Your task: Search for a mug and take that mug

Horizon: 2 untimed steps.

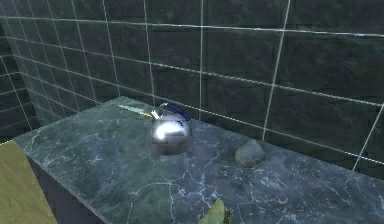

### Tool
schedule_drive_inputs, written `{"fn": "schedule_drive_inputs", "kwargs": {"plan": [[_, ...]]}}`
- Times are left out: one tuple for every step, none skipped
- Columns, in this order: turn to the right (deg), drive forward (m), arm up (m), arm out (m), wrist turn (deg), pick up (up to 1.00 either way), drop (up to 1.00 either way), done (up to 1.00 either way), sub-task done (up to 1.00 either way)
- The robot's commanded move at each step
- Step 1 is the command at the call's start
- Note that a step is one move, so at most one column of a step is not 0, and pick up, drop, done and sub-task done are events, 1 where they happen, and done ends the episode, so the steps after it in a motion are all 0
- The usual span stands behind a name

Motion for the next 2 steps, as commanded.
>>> {"fn": "schedule_drive_inputs", "kwargs": {"plan": [[0.0,0.0,-0.16,0.0,0.0,0.0,0.0,0.0,0.0],[0.0,0.0,0.0,0.0,0.0,1.0,0.0,0.0,0.0]]}}
